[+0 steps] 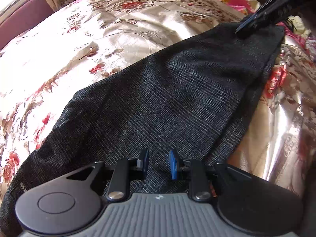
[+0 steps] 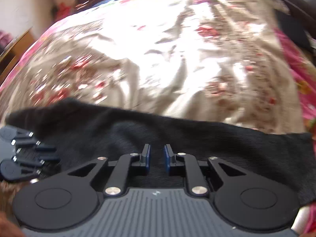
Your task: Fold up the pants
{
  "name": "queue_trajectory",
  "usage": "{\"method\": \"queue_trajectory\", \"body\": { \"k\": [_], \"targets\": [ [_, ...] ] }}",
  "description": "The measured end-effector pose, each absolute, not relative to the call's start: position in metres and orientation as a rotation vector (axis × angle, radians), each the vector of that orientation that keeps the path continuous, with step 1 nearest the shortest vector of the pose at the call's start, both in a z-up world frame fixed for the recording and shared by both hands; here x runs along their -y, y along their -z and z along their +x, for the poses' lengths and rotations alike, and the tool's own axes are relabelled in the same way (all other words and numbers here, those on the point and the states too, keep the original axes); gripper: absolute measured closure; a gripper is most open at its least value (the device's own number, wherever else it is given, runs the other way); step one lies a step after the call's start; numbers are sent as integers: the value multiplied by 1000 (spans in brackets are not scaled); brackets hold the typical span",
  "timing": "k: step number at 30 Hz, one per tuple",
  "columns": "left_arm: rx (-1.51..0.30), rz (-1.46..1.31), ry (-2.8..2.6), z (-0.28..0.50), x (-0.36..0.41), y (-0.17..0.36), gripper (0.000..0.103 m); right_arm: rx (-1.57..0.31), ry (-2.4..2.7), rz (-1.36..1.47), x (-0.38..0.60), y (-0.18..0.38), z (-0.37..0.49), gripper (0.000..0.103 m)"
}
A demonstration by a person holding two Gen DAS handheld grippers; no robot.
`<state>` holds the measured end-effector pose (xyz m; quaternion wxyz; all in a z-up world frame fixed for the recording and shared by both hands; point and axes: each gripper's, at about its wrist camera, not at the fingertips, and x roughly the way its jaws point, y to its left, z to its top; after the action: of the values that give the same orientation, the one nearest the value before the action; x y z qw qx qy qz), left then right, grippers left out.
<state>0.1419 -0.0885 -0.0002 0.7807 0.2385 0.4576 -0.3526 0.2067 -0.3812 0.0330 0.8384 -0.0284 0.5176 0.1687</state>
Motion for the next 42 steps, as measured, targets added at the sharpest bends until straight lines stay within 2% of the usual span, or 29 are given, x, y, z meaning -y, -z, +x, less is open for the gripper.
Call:
{"method": "queue_trajectory", "body": {
  "k": [2,6,10,13,16,24,31,32,33,35,40,42],
  "targets": [
    [-977,513,808,130,87,-1,65,-1125,-513,-221,340,-18,195,86],
    [-928,594,849,109,94,9,63,-1021,-640,-587,284,3,165,79],
    [-895,611,883,97,94,11,63,-1012,-730,-733,271,19,149,79],
    [-913,568,870,98,96,14,63,-962,-739,-848,271,27,138,74],
    [-891,581,846,96,102,19,63,-914,-719,-917,266,34,133,69],
    [-867,544,778,109,99,15,60,-937,-627,-808,276,26,159,70],
    [-873,483,752,119,101,14,60,-869,-658,-853,259,35,143,70],
    [-874,478,756,120,101,14,60,-848,-645,-878,255,39,143,71],
    [-875,477,763,120,101,14,60,-849,-631,-881,254,41,146,78],
    [-851,502,784,115,101,11,60,-923,-614,-757,256,36,162,98],
    [-843,582,801,106,110,21,61,-1009,-584,-541,268,9,179,100],
    [-856,559,783,111,111,20,77,-1022,-590,-521,268,1,180,100]
  ]
}}
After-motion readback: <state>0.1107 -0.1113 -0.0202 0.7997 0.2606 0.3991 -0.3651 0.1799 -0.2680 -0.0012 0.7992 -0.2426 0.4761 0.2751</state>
